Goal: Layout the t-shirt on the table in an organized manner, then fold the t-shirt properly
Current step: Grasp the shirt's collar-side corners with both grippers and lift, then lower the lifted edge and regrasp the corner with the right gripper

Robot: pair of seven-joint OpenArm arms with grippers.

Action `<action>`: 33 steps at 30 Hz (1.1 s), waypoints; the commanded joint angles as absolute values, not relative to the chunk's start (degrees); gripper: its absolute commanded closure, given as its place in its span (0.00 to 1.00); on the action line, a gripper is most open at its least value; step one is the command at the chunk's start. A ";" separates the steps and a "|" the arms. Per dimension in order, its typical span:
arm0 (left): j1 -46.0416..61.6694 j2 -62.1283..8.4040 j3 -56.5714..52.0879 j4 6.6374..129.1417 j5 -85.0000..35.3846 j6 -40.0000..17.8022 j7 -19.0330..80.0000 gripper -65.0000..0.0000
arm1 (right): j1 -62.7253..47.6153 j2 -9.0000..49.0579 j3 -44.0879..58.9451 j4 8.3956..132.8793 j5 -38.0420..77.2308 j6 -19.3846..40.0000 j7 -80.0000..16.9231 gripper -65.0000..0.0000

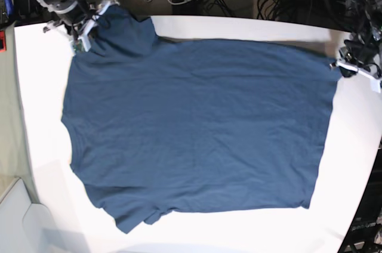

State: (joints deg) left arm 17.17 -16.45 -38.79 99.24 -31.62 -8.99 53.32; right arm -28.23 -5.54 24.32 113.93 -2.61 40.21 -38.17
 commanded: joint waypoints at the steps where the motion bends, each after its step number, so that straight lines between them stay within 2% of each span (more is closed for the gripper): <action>1: 16.31 -17.10 -39.08 101.58 -31.87 -8.92 52.44 1.00 | -27.30 -5.32 24.48 115.56 -1.01 40.00 -37.05 1.00; 7: 13.67 -15.78 -39.16 107.38 -31.96 -8.92 52.53 1.00 | -20.88 -5.41 29.23 116.26 -0.48 40.00 -37.41 1.00; 20: 8.84 -15.60 -39.16 111.96 -31.96 -8.92 52.53 1.00 | -5.41 -5.49 38.55 116.88 -0.48 40.00 -37.41 1.00; 25: 7.78 -15.60 -39.08 112.31 -31.96 -8.92 52.53 1.00 | -4.88 -5.41 39.87 116.79 0.13 40.00 -37.49 1.00; 30: 7.78 -15.78 -39.08 112.40 -31.96 -8.92 52.53 1.00 | -8.31 -4.97 40.48 116.88 7.60 40.00 -37.41 1.00; 33: 8.13 -15.96 -39.08 112.40 -31.96 -8.92 52.53 1.00 | -10.24 -4.18 40.48 116.88 8.13 40.00 -37.41 1.00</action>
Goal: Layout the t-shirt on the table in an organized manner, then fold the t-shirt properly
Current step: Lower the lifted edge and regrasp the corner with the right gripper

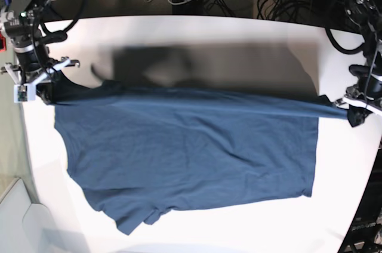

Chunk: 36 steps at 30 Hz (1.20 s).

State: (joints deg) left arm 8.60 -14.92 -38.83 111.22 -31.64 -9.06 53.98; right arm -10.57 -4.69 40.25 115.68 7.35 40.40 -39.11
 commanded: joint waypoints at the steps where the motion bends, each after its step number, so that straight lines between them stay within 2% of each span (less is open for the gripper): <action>1: 8.31 -15.96 -39.16 112.40 -31.96 -8.92 52.53 1.00 | -11.03 -4.26 40.48 116.79 8.13 40.00 -37.41 1.00; 15: 16.04 -15.96 -43.21 112.40 -31.96 -8.92 54.55 1.00 | -18.95 -4.18 40.04 116.79 8.31 40.00 -37.41 1.00; 28: 24.04 -15.52 -43.56 110.90 -31.43 -8.92 54.37 1.00 | -27.12 -2.77 32.57 116.53 8.13 40.00 -37.41 1.00; 36: 26.24 -15.69 -43.56 106.95 -31.25 -8.92 53.85 1.00 | -30.64 -1.89 32.04 116.44 8.13 40.00 -37.41 1.00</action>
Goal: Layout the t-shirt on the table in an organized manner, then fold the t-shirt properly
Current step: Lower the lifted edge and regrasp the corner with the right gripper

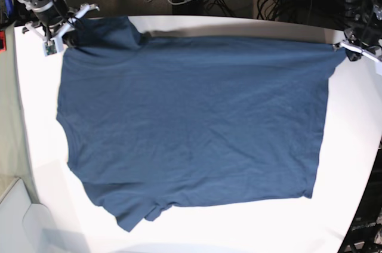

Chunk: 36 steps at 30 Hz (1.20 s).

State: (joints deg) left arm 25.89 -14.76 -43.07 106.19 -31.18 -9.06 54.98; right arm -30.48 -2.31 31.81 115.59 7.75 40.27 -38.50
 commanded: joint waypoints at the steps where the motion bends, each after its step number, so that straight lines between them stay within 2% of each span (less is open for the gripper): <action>1: 26.51 -15.78 -43.56 106.51 -31.25 -8.92 53.76 1.00 | -30.99 -1.89 31.96 116.35 8.13 40.00 -37.41 1.00; 18: 23.69 -16.92 -43.65 102.81 -31.16 -8.92 53.76 1.00 | -32.04 0.13 26.51 116.35 8.13 40.00 -37.14 1.00; 36: 15.43 -16.48 -43.30 100.44 -31.16 -8.84 54.46 1.00 | -19.65 2.59 26.42 115.12 8.04 40.00 -39.69 1.00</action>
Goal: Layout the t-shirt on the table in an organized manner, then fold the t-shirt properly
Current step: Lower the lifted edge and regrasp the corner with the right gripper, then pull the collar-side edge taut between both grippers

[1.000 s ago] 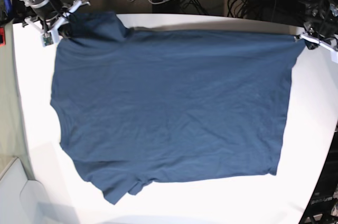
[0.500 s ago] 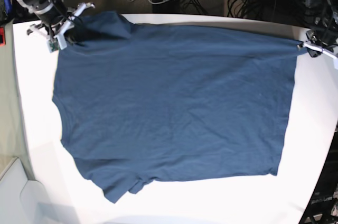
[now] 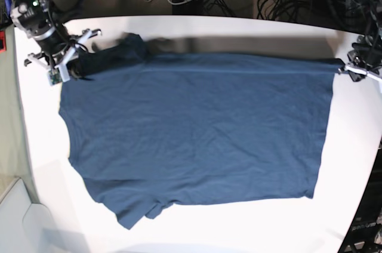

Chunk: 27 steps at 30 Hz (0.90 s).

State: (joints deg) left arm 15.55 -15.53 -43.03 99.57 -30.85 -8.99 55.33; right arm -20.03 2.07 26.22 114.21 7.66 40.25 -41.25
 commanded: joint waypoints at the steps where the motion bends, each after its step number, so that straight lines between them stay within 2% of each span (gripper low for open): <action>1: 15.16 -16.48 -43.21 100.35 -31.16 -8.84 54.46 1.00 | -18.33 3.12 26.42 114.51 8.04 40.00 -40.92 1.00; 8: 13.41 -16.84 -43.21 93.67 -31.16 -8.84 54.20 1.00 | -10.33 6.73 23.52 109.05 8.04 40.00 -46.20 1.00; 22: 6.73 -16.84 -42.95 90.59 -31.16 -8.84 54.46 1.00 | -1.63 6.90 20.62 100.53 8.04 40.00 -46.02 1.00; 27: 3.03 -18.24 -38.20 86.81 -31.16 -8.75 54.20 1.00 | 0.31 6.90 18.68 98.59 7.96 40.00 -45.93 1.00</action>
